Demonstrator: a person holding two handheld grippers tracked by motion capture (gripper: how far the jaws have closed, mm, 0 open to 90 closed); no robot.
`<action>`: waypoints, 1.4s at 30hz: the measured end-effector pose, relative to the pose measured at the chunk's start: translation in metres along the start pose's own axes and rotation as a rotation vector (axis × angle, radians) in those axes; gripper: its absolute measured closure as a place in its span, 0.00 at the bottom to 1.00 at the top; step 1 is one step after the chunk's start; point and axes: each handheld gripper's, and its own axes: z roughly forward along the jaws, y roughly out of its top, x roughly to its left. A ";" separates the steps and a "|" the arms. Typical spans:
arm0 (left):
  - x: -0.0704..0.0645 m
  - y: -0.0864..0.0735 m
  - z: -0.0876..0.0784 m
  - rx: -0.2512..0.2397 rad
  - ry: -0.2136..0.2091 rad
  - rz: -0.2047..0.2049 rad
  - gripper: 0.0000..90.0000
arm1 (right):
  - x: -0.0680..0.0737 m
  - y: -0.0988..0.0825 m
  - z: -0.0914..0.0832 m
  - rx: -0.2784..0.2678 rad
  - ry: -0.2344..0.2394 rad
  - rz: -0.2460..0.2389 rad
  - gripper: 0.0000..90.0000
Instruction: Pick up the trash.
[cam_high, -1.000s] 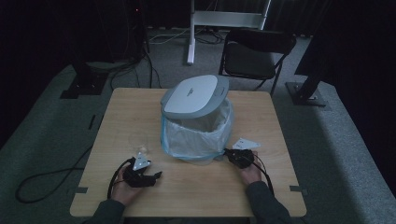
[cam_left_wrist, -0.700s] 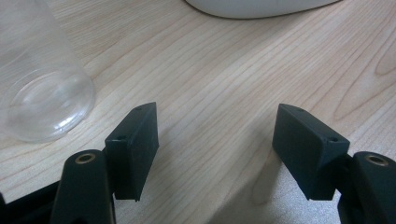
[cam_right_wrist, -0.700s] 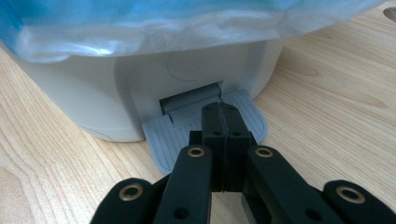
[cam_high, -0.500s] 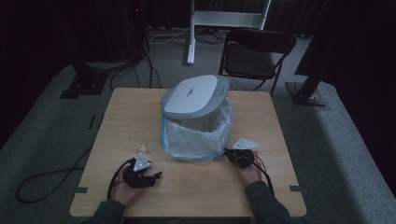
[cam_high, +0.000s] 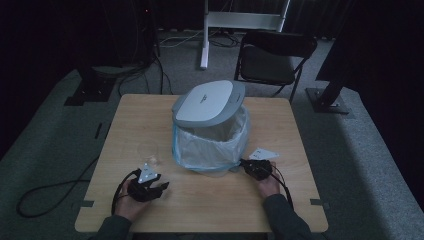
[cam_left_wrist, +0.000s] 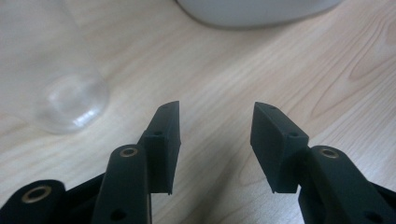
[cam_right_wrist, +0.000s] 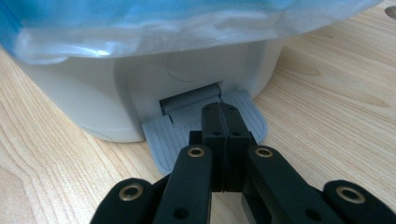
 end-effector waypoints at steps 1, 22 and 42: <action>0.001 0.002 -0.003 -0.009 -0.004 -0.005 0.60 | 0.000 0.000 0.000 0.000 0.000 0.000 1.00; 0.013 0.048 -0.053 -0.133 0.023 0.015 0.67 | 0.000 0.000 0.000 0.001 0.002 0.003 1.00; 0.056 0.079 -0.063 -0.162 0.095 -0.035 0.67 | -0.001 0.000 0.000 0.000 0.004 0.005 1.00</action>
